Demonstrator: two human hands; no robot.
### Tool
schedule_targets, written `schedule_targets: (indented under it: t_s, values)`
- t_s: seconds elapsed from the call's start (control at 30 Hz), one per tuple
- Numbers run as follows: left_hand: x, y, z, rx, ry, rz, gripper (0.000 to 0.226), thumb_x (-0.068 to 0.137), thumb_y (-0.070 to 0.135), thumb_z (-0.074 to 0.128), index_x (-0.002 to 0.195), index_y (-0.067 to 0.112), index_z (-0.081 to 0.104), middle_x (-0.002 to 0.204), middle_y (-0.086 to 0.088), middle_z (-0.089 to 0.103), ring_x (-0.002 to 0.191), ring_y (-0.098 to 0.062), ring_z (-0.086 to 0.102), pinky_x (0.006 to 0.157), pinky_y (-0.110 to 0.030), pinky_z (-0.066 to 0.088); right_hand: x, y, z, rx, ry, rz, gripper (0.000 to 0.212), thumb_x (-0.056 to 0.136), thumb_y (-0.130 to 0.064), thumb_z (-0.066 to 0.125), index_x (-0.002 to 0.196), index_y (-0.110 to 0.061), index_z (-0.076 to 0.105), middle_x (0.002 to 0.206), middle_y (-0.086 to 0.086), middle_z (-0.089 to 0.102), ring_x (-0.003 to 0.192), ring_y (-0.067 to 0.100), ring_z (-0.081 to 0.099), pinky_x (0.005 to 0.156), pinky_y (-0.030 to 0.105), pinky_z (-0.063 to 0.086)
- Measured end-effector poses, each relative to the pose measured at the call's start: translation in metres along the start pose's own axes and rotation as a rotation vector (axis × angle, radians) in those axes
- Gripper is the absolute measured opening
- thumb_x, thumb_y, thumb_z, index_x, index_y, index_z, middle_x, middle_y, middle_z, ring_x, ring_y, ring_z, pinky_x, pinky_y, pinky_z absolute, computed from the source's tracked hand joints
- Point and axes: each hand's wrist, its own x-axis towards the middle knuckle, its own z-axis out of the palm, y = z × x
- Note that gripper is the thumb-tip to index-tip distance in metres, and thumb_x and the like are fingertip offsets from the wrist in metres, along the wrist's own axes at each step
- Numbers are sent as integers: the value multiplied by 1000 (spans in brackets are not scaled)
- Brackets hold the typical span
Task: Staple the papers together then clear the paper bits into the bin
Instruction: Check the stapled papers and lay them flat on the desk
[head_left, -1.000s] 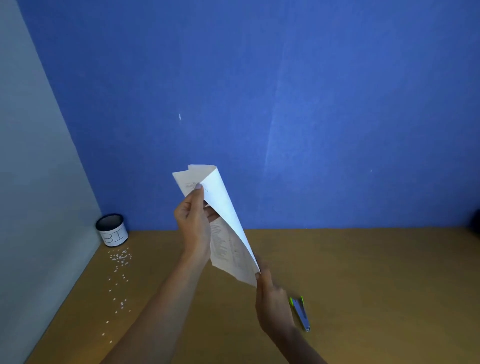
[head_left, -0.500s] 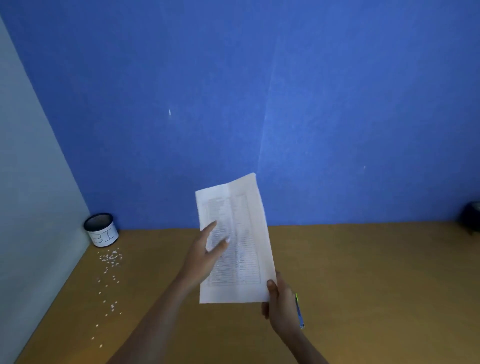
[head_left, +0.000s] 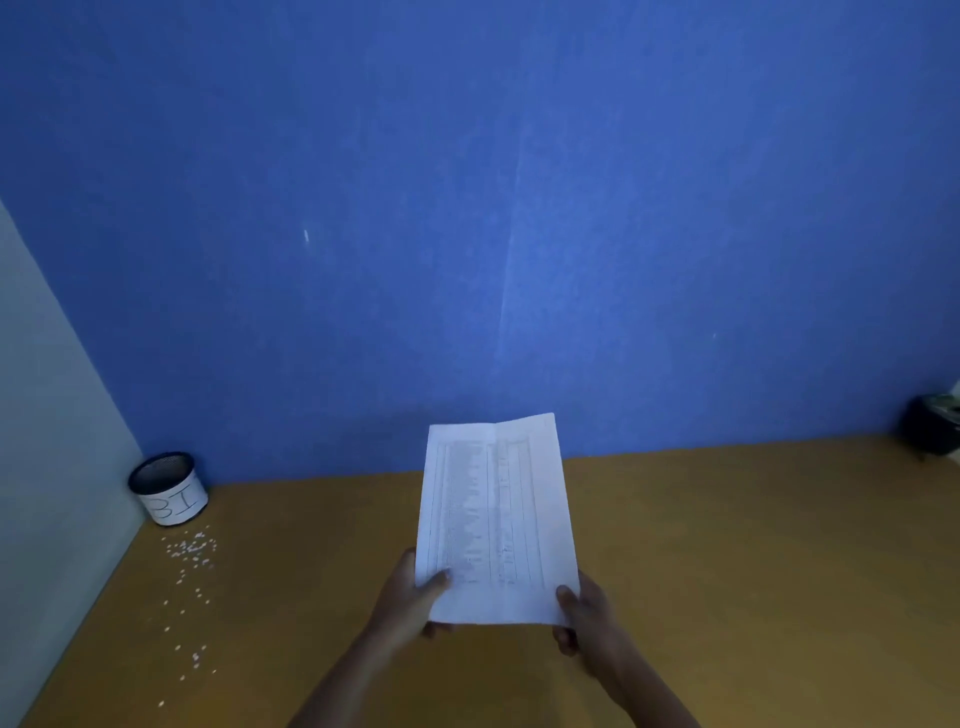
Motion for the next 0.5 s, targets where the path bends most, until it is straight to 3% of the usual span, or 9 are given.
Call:
schedule_targets:
  t_s: [0.1, 0.27, 0.5]
  values:
    - [13, -8, 7, 1, 32, -71, 33, 90, 19, 63, 119, 16, 48, 99, -11, 65, 62, -33, 71, 43, -34, 53, 18, 8, -2, -39, 35, 47, 21, 102, -12, 34, 120, -11, 45, 67, 10, 49, 40, 10, 43, 40, 22, 33]
    - [43, -28, 19, -7, 52, -160, 33, 89, 15, 60, 120, 13, 48, 93, -19, 65, 48, -24, 64, 41, -27, 44, 56, 21, 2, -109, 116, 146, 23, 98, -8, 42, 121, -6, 43, 64, 10, 50, 31, 8, 41, 34, 19, 31]
    - [75, -43, 32, -54, 219, -227, 30, 89, 12, 57, 117, 14, 46, 86, -20, 67, 40, -22, 58, 35, -22, 38, 99, 25, 10, -125, 148, 246, 30, 93, -4, 47, 123, 0, 46, 76, 10, 58, 51, 19, 52, 44, 27, 43]
